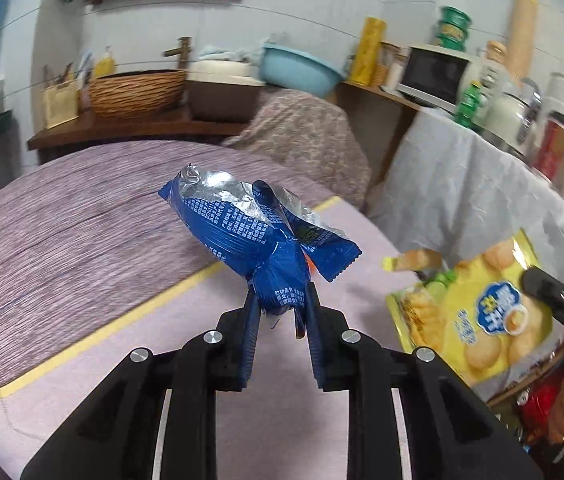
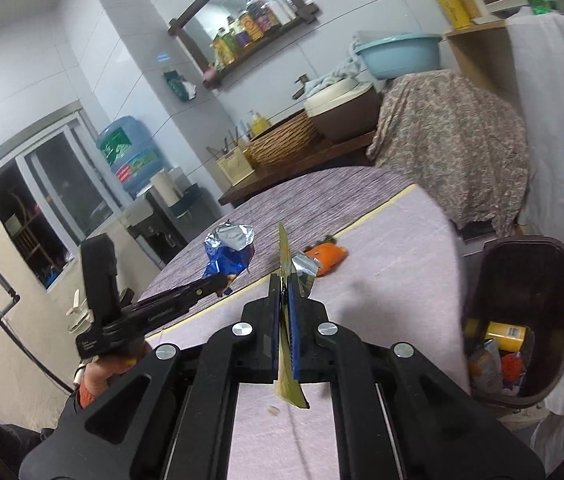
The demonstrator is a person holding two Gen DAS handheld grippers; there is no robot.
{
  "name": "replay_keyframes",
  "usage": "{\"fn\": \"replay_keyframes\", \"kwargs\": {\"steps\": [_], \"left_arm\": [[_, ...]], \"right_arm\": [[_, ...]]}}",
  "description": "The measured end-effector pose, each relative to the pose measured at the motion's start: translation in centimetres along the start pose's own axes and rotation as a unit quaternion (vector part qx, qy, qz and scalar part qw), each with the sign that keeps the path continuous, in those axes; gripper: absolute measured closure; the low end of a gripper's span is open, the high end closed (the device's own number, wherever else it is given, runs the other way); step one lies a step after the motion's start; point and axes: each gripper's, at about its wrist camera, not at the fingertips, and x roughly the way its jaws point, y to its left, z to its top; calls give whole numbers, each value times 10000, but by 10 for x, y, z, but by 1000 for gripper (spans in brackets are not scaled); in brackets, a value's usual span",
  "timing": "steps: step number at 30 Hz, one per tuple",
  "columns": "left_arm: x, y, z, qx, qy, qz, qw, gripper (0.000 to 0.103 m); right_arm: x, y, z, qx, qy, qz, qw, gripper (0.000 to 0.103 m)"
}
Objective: Collect trash
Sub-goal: 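Drop blue bag into bin with left tool while right tool drops yellow bag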
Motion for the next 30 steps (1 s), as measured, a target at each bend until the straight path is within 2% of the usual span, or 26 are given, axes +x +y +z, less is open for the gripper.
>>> {"fn": "replay_keyframes", "kwargs": {"steps": [6,13,19,30], "left_arm": [[16,-58,-1,413,171,-458,9980,81],[41,-118,-2,809,358,-865,9923,81],[61,-151,-10,935,574,-1040,9885,81],[89,-182,-18,1114,861,-1103,9839,81]], "right_arm": [[-42,-41,3,242,-392,-661,9967,98],[-66,-91,5,383,-675,-1668,9829,98],[-42,-132,-6,411,-447,-2225,9731,98],[10,-210,-41,1141,45,-2406,9639,98]]}}
